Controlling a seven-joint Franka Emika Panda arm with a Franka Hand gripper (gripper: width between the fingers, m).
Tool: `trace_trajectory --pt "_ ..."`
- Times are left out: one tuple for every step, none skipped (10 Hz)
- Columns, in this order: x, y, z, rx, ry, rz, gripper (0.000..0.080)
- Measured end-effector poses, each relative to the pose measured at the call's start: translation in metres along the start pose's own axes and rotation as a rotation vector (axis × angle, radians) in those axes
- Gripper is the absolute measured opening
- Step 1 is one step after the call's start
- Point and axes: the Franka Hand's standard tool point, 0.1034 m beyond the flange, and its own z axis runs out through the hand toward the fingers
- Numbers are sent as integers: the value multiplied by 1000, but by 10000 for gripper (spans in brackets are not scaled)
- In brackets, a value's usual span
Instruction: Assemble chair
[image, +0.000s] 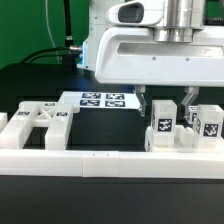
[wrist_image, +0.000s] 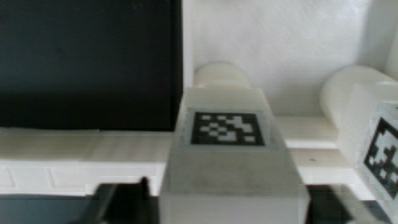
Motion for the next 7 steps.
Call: trace_trajectory --pt "0 0 0 0 0 14 284" --pt "0 0 1 1 -1 96 285" --pt "0 0 1 1 -1 164 285" --pt "-1 -1 1 4 -1 253 285" --pt "-1 0 1 5 -2 427 285" --pt "-1 2 1 16 -6 603 285" --pt "-2 4 2 22 -9 757 285"
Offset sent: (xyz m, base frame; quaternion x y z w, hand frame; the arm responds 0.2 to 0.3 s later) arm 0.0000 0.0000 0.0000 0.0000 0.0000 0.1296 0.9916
